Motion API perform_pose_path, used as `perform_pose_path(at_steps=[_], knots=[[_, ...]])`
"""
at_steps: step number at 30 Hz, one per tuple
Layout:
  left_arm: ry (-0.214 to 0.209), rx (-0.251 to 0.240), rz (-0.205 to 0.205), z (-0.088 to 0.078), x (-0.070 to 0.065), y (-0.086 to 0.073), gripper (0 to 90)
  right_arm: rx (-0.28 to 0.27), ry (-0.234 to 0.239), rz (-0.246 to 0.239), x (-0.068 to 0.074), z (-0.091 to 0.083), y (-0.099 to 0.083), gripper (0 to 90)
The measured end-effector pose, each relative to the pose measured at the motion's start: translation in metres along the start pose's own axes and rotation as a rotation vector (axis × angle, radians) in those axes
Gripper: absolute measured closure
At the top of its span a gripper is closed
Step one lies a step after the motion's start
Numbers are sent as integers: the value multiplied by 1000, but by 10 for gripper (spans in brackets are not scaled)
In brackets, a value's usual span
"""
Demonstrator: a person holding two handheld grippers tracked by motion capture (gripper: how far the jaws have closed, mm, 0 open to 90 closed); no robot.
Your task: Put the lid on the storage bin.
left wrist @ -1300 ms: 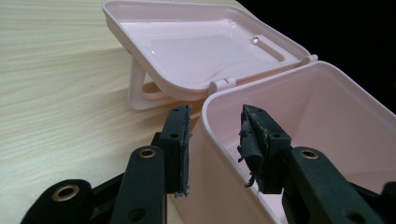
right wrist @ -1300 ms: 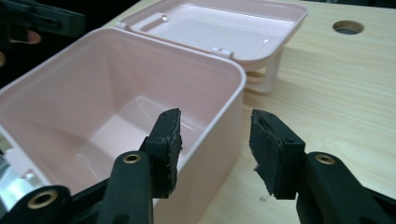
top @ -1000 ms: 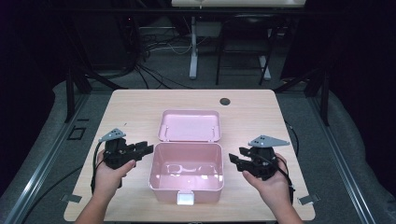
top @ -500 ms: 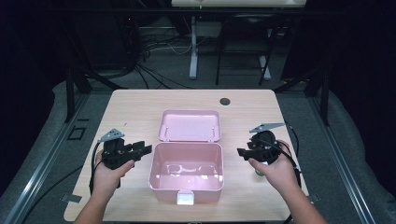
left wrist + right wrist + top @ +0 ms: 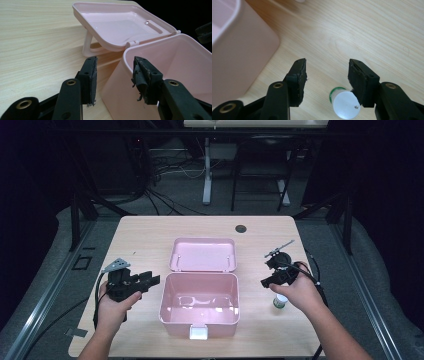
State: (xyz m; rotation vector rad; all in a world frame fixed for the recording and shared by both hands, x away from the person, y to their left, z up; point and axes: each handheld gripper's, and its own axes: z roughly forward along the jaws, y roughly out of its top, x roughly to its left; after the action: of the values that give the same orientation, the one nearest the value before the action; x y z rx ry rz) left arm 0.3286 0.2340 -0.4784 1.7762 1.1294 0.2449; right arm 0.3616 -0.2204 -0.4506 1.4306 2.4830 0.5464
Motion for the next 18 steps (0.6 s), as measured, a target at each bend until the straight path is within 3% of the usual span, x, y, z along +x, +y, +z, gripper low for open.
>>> perform_pose_path(at_steps=[6,9,14,18], knots=[[-3,3,-3,1,2,-1,548,58,-12,4,-8,8,1,471],[-4,-2,-8,0,2,-1,548,90,-10,2,-11,9,-1,563],[-3,1,-14,1,3,-2,548,94,-18,-29,-16,12,-5,597],[-1,2,-15,2,4,-3,548,93,-12,-7,-23,14,-7,578]])
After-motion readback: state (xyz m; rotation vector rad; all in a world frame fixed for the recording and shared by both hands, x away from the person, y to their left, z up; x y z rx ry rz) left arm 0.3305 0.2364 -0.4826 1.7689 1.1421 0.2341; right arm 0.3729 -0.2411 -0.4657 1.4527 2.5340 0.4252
